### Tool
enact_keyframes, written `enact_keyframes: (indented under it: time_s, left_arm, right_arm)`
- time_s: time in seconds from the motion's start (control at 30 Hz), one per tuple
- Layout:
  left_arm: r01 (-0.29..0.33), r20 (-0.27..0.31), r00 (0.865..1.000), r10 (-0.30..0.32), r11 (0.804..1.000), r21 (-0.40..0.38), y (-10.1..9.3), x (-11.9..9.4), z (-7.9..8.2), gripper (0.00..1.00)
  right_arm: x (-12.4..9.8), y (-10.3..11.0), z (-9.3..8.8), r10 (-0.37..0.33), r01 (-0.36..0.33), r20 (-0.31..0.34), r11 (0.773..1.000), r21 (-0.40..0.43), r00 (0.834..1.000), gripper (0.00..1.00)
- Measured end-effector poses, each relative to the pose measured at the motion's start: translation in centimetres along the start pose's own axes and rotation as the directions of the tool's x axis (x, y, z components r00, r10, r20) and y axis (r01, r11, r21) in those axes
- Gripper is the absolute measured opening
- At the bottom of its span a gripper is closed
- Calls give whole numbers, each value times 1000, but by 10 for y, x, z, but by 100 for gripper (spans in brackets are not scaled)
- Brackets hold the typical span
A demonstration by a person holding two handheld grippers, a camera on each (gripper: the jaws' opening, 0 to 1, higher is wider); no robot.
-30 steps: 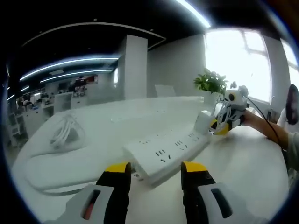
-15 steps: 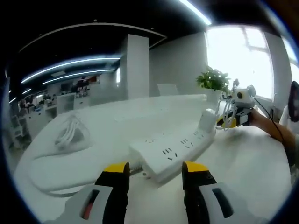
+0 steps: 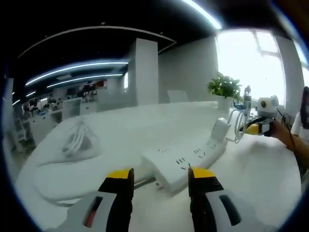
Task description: Straighten the power strip on the desk, plug the charger into it
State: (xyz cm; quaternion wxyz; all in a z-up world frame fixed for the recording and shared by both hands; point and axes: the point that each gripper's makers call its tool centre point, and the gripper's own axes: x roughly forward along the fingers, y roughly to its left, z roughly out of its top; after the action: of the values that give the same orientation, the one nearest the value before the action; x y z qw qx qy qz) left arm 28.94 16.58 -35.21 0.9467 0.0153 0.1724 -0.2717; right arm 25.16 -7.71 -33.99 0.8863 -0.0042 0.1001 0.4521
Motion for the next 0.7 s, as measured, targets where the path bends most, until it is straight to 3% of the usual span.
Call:
enact_keyframes:
  time_s: [0.1, 0.23, 0.33, 0.4, 0.5, 0.6, 0.7]
  left_arm:
    - [-11, -7, 1000, 11, 1000, 13, -5, -10, 0, 46]
    - [2, 6, 1000, -2, 1000, 15, -26, -38, -2, 46]
    - [1, 23, 1000, -1, 1000, 22, -40, -58, -2, 46]
    - [-2, 29, 1000, 1, 999, 32, -52, -74, -3, 46]
    - [-22, 47, 999, 18, 997, 79, -64, -94, 0, 47]
    - [-30, 67, 997, 23, 993, 113, -81, -113, -1, 47]
    - [-22, 86, 996, 14, 995, 94, -95, -126, -5, 47]
  right_arm:
    - [-7, 2, 3, -55, 55, 11, 998, 17, 998, 12]
    - [-21, 12, -5, -147, 147, -27, 989, -16, 989, 12]
    - [-32, 27, -15, -190, 193, -53, 980, 54, 980, 13]
    - [-40, 51, -16, -162, 164, -26, 978, 131, 986, 13]
    - [-50, 66, -15, -145, 144, -16, 963, 226, 989, 13]
    - [-59, 74, -18, -151, 153, -27, 964, 216, 988, 13]
    - [-69, 75, -20, -196, 200, -39, 965, 169, 980, 14]
